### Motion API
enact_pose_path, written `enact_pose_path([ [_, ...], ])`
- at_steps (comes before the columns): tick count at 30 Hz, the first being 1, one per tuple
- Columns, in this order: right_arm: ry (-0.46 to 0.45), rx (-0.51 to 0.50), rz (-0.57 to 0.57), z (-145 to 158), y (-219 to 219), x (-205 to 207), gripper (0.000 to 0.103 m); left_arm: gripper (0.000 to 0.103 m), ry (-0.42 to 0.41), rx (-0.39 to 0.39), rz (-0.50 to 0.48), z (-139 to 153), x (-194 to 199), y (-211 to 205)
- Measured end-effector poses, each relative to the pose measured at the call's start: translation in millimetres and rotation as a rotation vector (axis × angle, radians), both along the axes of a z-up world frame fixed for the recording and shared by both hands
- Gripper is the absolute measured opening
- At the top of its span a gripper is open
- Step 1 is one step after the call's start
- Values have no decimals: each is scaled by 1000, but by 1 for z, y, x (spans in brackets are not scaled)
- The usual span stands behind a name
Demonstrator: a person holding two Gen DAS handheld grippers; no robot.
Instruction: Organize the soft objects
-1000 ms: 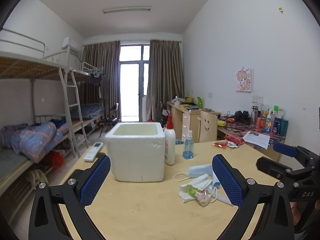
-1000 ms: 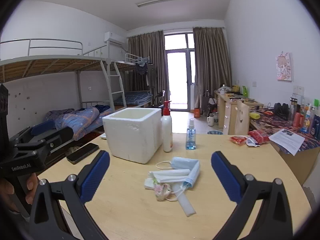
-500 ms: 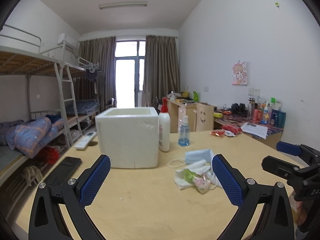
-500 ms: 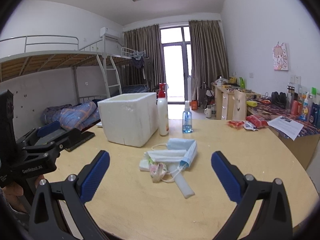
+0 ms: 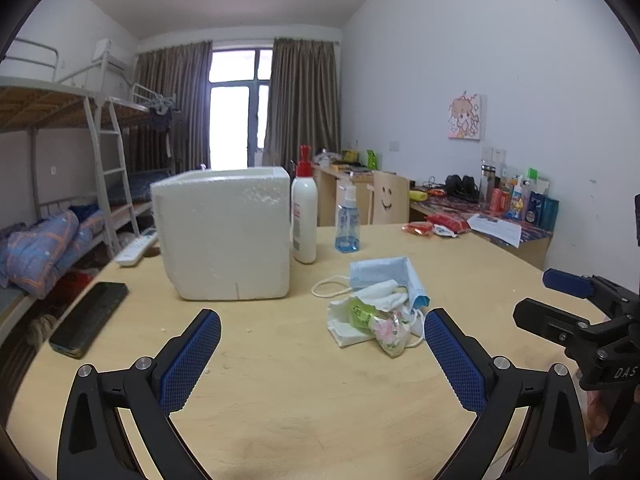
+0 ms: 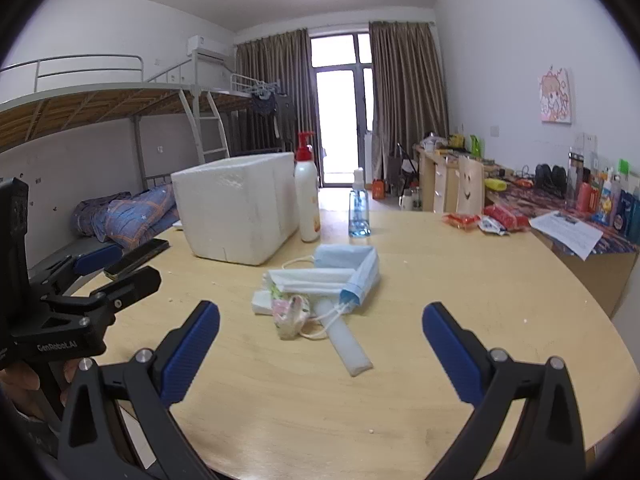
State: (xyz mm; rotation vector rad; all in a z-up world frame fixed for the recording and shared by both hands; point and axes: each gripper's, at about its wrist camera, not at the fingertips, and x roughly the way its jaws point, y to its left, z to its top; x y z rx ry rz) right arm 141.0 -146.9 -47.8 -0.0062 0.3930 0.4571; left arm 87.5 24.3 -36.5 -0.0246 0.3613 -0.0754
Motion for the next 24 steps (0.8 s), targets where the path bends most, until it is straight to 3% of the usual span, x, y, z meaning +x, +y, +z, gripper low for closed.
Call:
enact_pose_path([
  [10,63,-18,-24,-14,-6,22,102,102,92,3,-67,-9,28,-10],
  [20,112,-46,-48,-25,-17,42,102,102,199,-51,-114,-19,63,-26],
  [24,137,-60,-54,-32,-20,50,102,94,249,-56,-122,-25,78,-34],
])
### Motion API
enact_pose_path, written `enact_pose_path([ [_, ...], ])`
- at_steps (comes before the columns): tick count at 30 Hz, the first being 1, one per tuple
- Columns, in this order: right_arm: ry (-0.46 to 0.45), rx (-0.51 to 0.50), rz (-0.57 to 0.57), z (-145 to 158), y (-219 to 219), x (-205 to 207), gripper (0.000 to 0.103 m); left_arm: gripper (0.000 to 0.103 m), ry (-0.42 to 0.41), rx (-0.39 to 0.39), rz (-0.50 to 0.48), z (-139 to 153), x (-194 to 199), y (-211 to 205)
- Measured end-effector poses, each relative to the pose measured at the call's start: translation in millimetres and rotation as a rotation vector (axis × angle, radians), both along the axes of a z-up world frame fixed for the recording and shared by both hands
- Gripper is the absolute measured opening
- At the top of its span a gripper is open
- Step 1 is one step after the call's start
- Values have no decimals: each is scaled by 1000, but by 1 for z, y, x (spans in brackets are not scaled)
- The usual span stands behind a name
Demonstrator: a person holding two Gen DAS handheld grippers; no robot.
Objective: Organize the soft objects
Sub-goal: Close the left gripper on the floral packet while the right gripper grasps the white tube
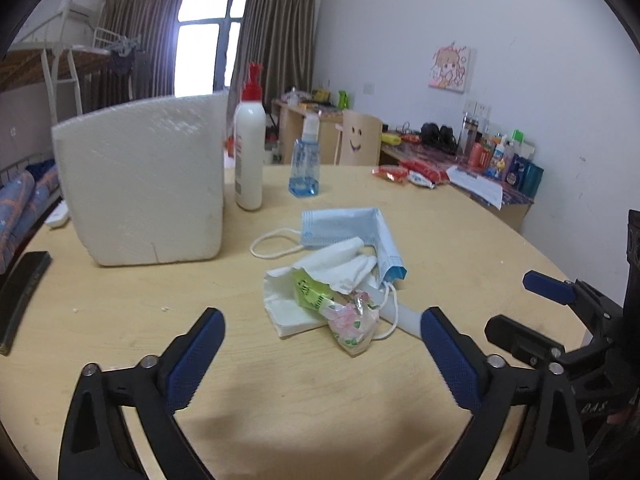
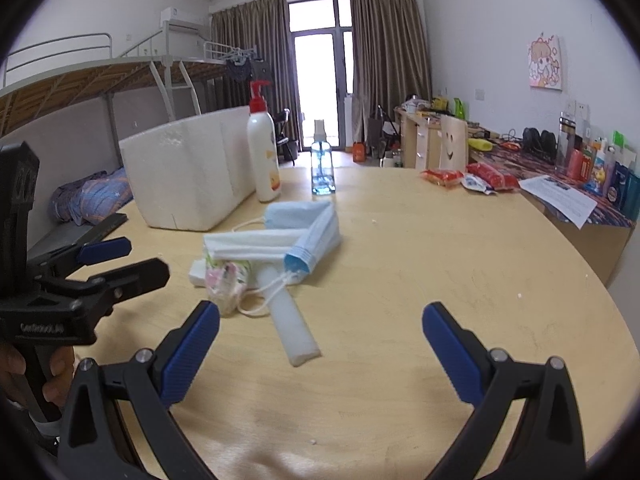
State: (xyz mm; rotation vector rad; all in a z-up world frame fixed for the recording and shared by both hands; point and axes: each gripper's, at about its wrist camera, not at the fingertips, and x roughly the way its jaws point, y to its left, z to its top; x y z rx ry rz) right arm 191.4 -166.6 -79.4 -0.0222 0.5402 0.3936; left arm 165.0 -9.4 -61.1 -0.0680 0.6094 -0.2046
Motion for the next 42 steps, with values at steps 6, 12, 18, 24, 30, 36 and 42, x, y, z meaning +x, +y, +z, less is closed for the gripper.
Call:
enact_pose_path([
  [6,35,3,-7,-7,-8,8,102,77,110,-39,-24,-11,24,-9],
  [12,62,6,-10,-12,-13,14,102,64,185,-21,-14,-19,37,-22],
  [18,76,1,5,-15,-14,16,103,63,209,6,18,-26,42,-26],
  [24,85,-1,12,-16,-15,20,102,47,225,-13,50,-26,48,-21],
  [30,97,-1,37,-17,-11,24,102,36,211,-19,64,-24,49,-18],
  [36,112,-16,77,-17,1,28,102,34,197,-8,56,-21,46,-13],
  [42,154,-14,103,-19,9,36,102,34,187,-22,31,-20,41,-8],
])
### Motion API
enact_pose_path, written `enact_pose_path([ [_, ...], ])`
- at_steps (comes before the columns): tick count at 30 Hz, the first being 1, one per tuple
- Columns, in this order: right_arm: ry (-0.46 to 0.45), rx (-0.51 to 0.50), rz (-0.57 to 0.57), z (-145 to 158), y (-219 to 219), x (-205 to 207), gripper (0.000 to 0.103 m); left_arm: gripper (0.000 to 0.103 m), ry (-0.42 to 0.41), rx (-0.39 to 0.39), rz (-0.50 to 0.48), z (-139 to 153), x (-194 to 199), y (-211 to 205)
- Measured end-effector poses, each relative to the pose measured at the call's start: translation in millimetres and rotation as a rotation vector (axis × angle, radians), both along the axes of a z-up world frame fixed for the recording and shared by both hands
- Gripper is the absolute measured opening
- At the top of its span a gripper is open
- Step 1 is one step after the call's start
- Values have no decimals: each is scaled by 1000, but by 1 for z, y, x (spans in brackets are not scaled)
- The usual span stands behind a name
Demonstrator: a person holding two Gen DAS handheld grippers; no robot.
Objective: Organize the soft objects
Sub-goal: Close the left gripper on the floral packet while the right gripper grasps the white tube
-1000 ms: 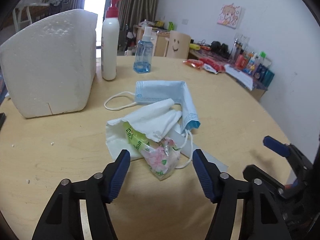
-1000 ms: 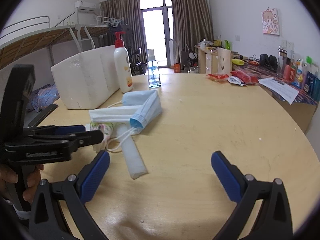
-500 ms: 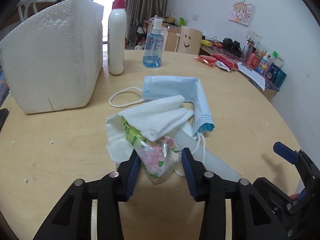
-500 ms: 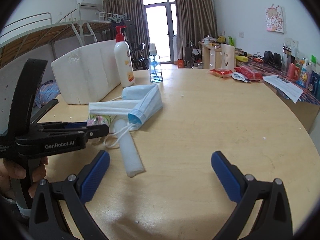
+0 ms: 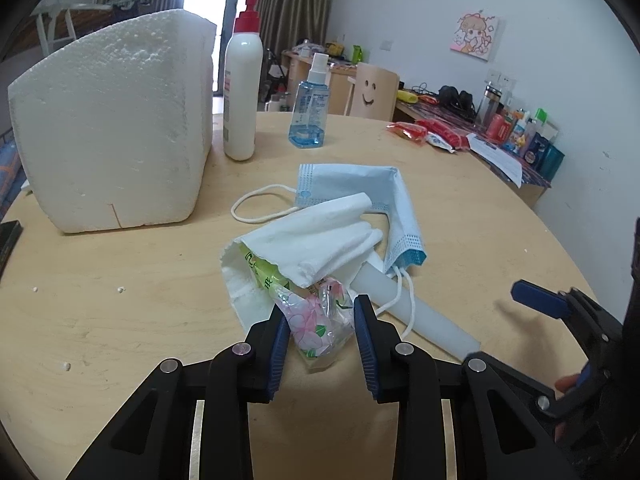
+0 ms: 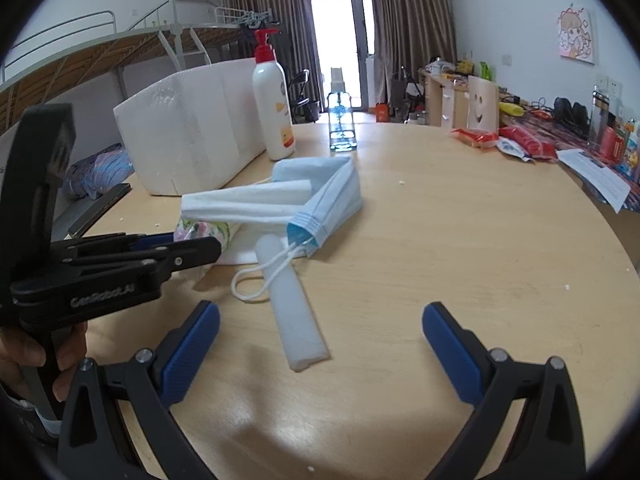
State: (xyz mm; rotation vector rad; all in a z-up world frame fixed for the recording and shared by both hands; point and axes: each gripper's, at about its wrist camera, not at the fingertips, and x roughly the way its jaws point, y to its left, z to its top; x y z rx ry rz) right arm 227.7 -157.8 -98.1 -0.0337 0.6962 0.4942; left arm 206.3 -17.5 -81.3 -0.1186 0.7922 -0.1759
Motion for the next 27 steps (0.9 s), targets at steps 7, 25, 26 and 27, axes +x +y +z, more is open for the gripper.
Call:
enact_pose_path([
  [7,43,3,22,-1,4,7,94,34,-1,-1,-38,-2,-2,2],
  [25,57,-201,103,-8,26,7,35,34,-9,-30,-53,-1,-8,10],
  [26,50,-216,113,-8,28,5,29,34,-10,-31,-52,-1,-8,10],
  [27,47,-224,120,-8,31,4,28,34,-12,-35,-51,0,-9,11],
])
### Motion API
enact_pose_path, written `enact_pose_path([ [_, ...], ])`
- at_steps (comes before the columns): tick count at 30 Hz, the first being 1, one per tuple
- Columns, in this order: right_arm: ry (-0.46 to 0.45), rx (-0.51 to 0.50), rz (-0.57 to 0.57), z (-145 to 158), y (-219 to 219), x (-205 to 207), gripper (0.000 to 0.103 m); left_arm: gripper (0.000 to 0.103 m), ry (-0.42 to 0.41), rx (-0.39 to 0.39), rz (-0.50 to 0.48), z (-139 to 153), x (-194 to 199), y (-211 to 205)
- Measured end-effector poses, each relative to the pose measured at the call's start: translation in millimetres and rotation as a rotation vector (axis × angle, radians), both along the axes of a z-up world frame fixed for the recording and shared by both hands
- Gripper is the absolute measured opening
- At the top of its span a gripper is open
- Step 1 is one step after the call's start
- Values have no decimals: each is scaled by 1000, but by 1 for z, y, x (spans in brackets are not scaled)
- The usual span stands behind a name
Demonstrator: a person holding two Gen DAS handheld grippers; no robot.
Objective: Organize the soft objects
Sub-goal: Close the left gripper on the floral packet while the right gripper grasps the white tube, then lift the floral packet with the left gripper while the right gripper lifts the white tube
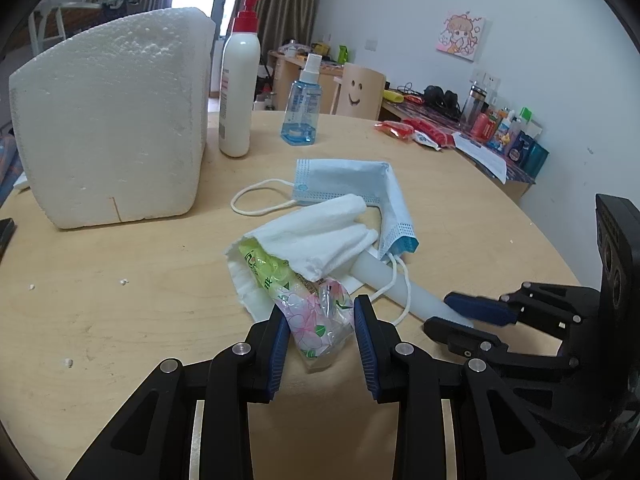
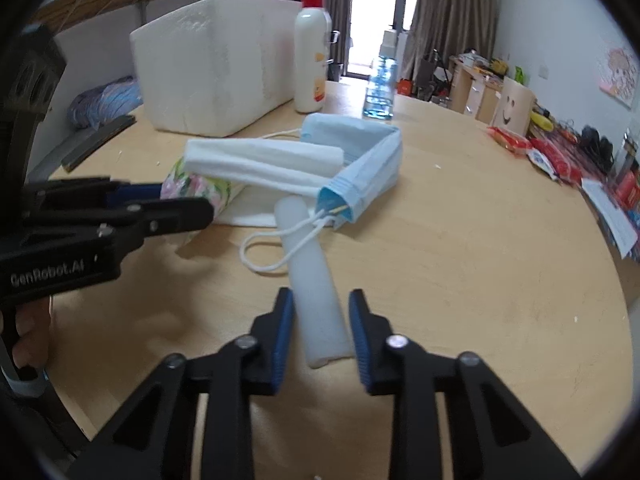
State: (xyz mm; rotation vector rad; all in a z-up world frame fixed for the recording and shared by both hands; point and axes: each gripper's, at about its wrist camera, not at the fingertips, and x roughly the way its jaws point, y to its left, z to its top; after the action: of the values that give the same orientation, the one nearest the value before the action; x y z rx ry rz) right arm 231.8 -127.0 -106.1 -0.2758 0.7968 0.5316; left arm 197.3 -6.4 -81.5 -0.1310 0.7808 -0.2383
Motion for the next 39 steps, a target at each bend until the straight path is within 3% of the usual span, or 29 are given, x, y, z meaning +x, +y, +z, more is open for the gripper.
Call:
enact_pose_path([
  [4,0,-11,8,1,1,1,24,34,-4,-5,-2,1,-2,1],
  [9,57,104,18,6,-11,6,21,34,-26,-6,-3,6,-7,2],
  [27,79,367,8,41,-40,-15,21,34,-96,-5,-9,26,-32,3],
  [39,-10,448,-36,69,-58,-25,21,34,-178,16,-27,50,-53,2],
])
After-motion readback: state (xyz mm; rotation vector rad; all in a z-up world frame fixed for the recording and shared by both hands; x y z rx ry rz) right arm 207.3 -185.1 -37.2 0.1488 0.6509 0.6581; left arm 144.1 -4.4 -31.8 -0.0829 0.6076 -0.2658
